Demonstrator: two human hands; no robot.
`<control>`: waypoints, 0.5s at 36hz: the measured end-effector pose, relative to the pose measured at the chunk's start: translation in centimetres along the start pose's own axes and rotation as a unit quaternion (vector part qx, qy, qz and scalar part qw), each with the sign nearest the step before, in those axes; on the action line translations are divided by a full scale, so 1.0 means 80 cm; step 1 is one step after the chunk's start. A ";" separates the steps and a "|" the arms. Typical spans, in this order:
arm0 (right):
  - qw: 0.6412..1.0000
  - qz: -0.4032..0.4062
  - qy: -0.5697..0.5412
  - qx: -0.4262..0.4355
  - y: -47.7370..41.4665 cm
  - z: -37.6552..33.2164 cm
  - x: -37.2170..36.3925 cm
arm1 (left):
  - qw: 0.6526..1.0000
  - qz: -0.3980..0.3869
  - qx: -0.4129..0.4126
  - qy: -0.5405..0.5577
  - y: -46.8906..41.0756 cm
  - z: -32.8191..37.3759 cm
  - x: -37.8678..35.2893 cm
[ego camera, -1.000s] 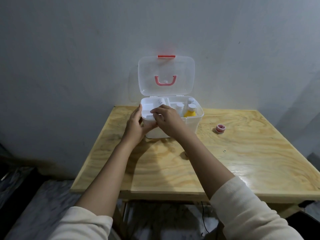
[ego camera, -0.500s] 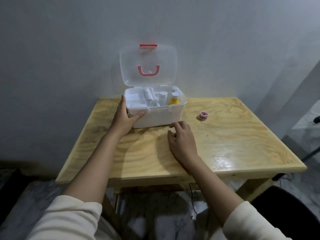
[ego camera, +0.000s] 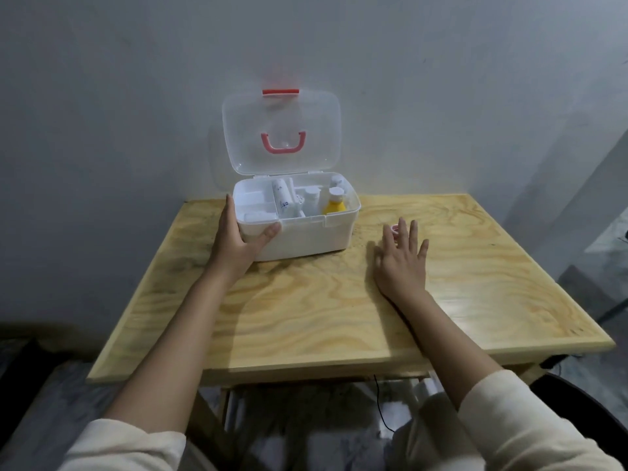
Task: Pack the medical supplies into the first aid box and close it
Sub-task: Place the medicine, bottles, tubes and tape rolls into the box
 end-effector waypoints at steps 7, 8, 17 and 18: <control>0.998 -0.028 -0.055 -0.025 -0.039 0.010 -0.018 | 0.999 0.033 0.015 0.000 -0.005 0.006 0.001; 0.997 -0.031 -0.068 -0.022 -0.043 0.008 -0.018 | 0.999 0.031 0.017 0.001 -0.007 0.007 0.001; 0.992 -0.016 -0.121 -0.024 -0.058 0.007 -0.023 | 1.000 0.015 0.022 -0.016 -0.014 0.011 0.003; 0.992 -0.012 -0.125 -0.022 -0.058 0.007 -0.022 | 1.000 0.014 0.021 -0.015 -0.014 0.011 0.003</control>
Point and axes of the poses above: each hand's wrist, its own y-axis away from the middle knuckle, its own x-axis out of the back of the hand, z = x × y, the point moved 9 cm from there along -y, towards the middle knuckle, and after that the axes turned 12 degrees about z, right-handed, at the moved point
